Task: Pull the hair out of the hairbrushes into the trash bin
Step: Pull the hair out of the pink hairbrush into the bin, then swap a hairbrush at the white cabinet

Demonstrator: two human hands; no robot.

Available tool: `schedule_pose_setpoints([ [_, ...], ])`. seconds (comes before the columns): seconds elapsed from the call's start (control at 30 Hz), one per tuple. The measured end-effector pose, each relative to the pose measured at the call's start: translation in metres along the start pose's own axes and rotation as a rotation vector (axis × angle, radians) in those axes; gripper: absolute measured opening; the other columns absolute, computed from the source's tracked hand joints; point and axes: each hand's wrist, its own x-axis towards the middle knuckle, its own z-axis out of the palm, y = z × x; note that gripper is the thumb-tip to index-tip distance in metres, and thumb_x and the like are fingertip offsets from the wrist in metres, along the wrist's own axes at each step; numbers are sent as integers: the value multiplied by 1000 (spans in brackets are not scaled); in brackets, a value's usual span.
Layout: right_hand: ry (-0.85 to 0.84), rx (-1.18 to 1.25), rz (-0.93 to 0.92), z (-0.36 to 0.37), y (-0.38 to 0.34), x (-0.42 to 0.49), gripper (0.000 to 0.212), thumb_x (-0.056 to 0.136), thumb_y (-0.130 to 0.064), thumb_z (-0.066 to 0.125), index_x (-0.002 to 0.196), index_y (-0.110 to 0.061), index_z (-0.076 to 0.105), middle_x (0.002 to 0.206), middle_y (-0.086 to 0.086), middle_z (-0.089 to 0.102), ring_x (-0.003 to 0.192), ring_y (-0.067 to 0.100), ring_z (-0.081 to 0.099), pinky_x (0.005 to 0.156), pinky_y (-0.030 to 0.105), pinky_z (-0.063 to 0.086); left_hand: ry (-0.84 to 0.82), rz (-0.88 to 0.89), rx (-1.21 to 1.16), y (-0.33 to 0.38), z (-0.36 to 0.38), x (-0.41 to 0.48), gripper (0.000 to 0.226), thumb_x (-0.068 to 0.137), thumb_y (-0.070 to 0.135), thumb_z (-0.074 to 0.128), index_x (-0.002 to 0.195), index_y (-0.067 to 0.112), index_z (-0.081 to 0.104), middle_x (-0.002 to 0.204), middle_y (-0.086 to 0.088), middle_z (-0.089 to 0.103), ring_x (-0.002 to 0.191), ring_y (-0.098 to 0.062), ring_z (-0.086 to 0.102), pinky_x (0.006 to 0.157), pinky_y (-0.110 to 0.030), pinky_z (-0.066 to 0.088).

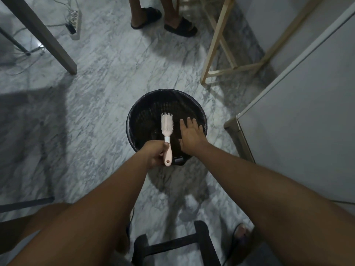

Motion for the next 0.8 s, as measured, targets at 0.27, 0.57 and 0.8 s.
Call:
schedule_pose_setpoints([
  [0.27, 150, 43, 53, -123, -8, -56, 84, 93, -25, 59, 157, -8, 8, 163, 23, 12, 152, 42, 9, 122, 57, 18, -50, 75, -23, 78, 11, -111, 19, 99, 3, 51, 113, -1, 62, 91, -12, 58, 83, -21, 57, 80, -40, 48],
  [0.57, 369, 124, 204, -314, 30, -137, 74, 94, -24, 56, 156, -11, 17, 162, 19, 16, 152, 41, 10, 121, 58, 17, -157, 253, 238, 202, 85, -275, 14, 100, 5, 49, 92, -4, 57, 81, -15, 51, 70, -24, 51, 59, -37, 44],
  [0.8, 517, 200, 413, -421, 110, -248, 81, 93, -32, 60, 156, -10, 13, 162, 20, 13, 151, 41, 10, 120, 58, 19, -394, 352, 461, 252, 196, -377, 14, 102, 9, 47, 104, -2, 56, 75, -12, 61, 77, -21, 55, 64, -36, 47],
])
